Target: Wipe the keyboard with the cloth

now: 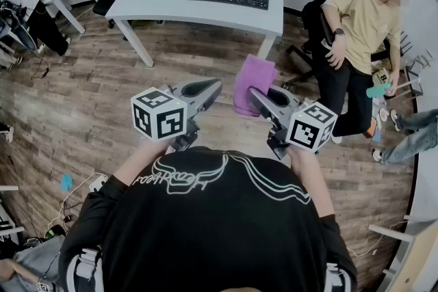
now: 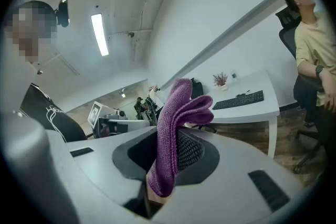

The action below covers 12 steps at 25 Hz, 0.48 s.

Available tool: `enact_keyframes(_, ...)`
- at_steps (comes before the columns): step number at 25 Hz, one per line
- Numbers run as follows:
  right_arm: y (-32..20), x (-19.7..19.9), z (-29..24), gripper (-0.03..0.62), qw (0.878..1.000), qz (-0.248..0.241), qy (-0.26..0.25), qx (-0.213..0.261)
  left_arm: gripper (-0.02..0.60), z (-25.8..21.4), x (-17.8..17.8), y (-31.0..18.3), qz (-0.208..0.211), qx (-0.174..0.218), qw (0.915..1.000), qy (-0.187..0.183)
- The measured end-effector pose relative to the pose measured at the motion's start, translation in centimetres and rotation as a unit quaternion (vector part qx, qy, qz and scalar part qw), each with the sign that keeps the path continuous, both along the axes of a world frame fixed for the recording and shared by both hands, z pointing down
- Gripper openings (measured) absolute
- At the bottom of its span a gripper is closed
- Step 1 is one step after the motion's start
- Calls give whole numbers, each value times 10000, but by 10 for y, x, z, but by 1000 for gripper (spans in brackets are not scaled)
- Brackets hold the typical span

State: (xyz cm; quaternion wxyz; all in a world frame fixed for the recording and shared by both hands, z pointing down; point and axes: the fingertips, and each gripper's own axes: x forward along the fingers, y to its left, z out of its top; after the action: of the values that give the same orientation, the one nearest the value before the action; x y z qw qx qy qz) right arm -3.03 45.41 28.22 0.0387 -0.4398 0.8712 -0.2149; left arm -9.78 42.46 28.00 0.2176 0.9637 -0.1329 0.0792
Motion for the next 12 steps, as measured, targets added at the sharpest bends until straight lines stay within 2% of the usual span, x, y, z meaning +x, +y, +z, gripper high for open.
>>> enact_keyframes(12, -5, 11, 1, 54, 9999, 47, -88, 9, 5, 2, 6, -3, -51, -23, 10000, -25)
